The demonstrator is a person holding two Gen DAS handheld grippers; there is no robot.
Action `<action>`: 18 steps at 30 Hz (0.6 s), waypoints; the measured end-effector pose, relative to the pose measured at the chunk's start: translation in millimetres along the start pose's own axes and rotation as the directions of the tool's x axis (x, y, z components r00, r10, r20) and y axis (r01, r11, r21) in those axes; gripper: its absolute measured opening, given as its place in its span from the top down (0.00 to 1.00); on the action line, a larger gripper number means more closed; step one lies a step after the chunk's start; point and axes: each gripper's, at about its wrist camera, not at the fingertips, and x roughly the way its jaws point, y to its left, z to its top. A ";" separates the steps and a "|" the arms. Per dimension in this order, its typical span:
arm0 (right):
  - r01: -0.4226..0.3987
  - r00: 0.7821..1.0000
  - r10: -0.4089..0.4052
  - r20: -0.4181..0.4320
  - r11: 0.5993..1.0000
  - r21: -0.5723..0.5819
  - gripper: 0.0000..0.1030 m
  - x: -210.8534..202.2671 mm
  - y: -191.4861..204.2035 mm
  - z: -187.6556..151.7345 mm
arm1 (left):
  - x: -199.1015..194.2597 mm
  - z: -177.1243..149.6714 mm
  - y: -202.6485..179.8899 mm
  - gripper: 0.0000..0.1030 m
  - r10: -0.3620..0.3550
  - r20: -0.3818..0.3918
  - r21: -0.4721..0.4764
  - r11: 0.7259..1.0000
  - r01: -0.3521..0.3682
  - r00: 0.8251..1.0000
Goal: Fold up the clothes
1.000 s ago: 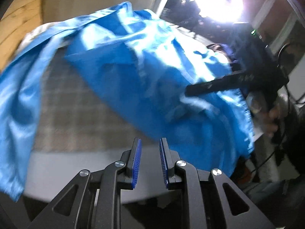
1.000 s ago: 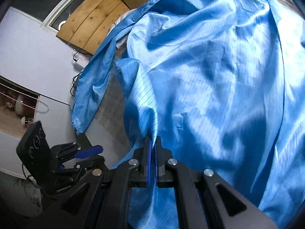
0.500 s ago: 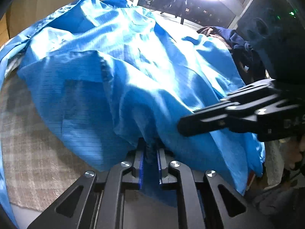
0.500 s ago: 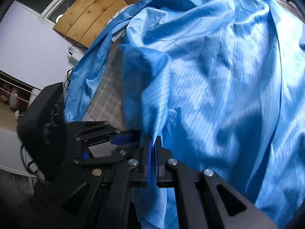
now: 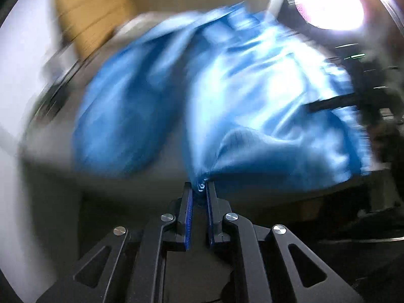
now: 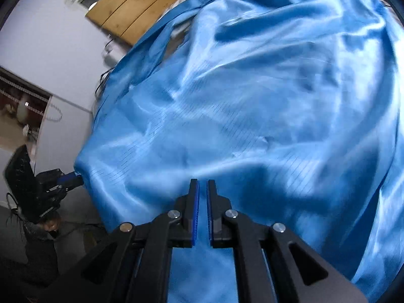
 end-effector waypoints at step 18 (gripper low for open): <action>0.560 0.827 -0.560 -0.048 0.817 0.135 0.46 -117.5 -90.8 -134.8 | 45.7 59.8 -152.8 0.99 -0.142 -0.080 0.352 0.922 0.161 0.987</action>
